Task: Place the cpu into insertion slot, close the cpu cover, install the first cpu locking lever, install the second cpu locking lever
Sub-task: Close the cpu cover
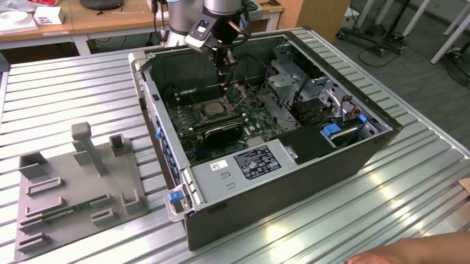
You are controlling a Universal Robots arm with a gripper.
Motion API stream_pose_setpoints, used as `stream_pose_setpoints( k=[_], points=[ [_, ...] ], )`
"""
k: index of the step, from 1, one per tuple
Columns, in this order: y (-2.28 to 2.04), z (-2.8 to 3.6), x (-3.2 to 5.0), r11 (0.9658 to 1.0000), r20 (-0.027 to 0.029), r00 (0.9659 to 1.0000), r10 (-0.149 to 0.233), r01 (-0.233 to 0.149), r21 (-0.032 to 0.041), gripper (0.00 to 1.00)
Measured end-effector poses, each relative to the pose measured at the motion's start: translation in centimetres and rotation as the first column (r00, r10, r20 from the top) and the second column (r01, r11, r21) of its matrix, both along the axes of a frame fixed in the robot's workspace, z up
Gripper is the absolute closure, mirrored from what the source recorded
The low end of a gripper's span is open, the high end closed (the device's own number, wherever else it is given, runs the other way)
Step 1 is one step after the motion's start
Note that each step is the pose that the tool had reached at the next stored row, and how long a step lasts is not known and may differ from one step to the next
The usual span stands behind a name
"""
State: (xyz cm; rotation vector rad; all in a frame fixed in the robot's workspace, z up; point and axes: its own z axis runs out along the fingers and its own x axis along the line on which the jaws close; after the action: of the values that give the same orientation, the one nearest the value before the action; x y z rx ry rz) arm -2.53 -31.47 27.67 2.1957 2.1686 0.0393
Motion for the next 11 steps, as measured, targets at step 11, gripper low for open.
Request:
stream_pose_setpoints(
  k=[11],
  points=[
    [0.47,-0.01,1.72,0.9997,-0.0001,0.9997,-0.023,0.023,-0.0010,0.90]
  ],
)
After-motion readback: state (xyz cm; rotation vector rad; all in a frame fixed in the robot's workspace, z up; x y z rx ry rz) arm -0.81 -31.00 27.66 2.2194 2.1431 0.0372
